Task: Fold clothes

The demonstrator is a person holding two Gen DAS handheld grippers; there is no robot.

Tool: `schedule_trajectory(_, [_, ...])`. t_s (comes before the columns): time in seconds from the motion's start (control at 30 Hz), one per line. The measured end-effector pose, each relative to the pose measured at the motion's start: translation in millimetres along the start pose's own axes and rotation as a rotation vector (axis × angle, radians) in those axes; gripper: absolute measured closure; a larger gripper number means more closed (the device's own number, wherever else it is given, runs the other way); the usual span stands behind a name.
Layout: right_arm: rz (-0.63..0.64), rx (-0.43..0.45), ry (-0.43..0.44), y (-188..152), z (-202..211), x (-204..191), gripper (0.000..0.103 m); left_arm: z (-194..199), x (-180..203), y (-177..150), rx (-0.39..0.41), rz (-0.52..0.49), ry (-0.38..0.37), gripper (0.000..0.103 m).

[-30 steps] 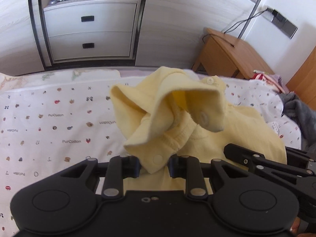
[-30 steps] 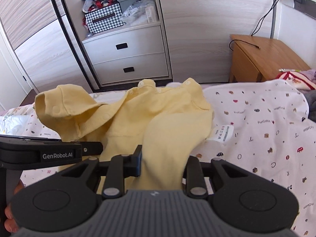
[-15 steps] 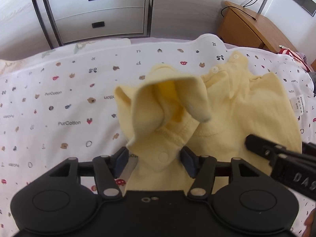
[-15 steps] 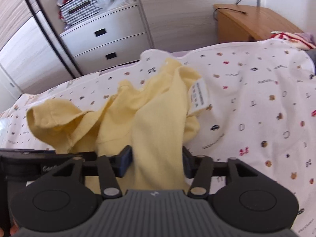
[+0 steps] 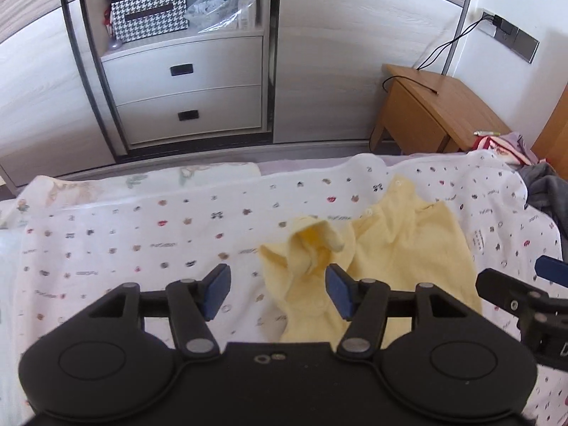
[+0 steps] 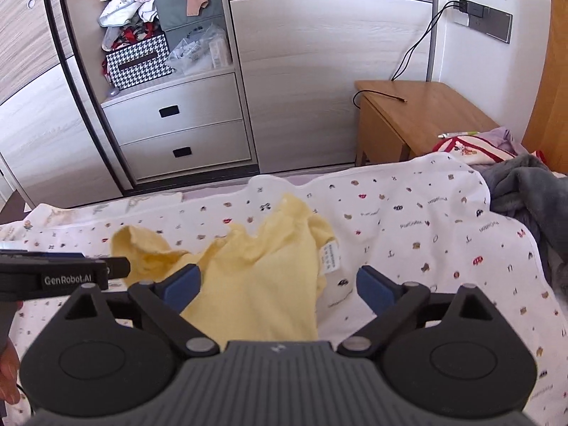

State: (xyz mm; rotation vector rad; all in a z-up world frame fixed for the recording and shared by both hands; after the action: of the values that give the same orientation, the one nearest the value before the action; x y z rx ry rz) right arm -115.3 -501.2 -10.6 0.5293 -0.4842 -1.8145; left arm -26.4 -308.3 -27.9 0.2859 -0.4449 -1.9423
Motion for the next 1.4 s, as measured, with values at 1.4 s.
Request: schedule_trajectory(1.4, [0.204,0.016,0.149,-107,77,-166,0.003,108,-145,-158,0.086,0.154,0.198,0.044])
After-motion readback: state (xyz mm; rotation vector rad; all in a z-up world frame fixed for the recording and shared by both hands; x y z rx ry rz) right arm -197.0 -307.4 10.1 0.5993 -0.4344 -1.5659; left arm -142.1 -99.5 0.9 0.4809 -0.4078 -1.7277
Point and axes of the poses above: each gripper's, at about its wrist camera, not at the fingertips, and z roughly against the way its jaws point, x to its right, y to its top, the point moved 6 cm from there along -z, roughly the way its jaws point, and after that the axes turned 10 degrees about -x, right-handed, at the moved point
